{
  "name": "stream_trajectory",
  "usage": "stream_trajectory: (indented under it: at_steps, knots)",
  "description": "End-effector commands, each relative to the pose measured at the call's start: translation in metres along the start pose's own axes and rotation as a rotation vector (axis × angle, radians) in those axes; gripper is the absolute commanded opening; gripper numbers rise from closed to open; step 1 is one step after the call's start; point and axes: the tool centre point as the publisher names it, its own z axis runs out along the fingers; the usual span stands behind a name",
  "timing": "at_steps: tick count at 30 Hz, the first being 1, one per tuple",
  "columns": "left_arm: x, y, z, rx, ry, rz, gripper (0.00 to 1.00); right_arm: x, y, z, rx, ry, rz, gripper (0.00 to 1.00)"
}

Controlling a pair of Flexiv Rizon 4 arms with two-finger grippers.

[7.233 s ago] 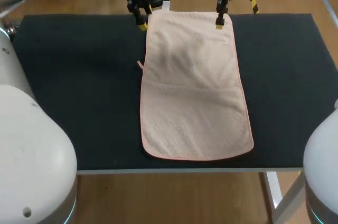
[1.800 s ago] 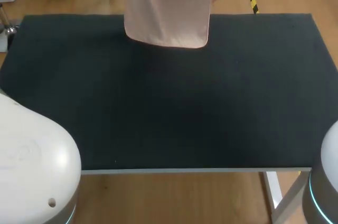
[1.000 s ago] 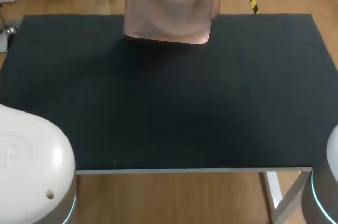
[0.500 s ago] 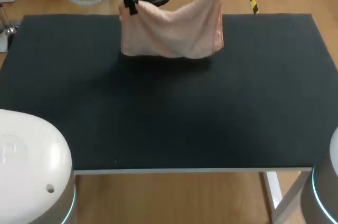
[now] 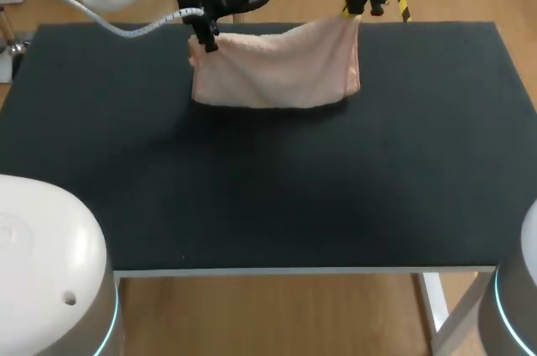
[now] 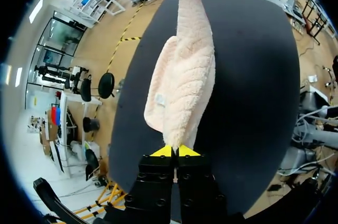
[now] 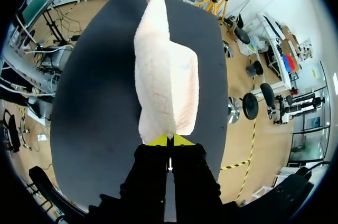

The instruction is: Fold the towel

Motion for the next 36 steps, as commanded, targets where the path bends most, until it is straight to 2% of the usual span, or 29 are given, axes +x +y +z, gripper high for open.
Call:
stream_trajectory:
  at_steps: [1,11,20,36]
  knots:
    - [-0.013,-0.009,0.032,-0.008,0.064,0.011,0.0,-0.013,-0.004,0.035,0.001,0.02,0.033,0.0]
    - [-0.034,-0.009,0.092,-0.069,0.186,0.046,0.0,-0.029,-0.023,0.088,0.033,0.062,0.182,0.0]
    - [-0.06,-0.011,0.125,-0.08,0.218,0.062,0.0,-0.045,-0.028,0.116,0.05,0.071,0.239,0.0]
    - [-0.084,-0.021,0.151,-0.067,0.261,0.103,0.0,-0.058,-0.036,0.129,0.094,0.069,0.306,0.0]
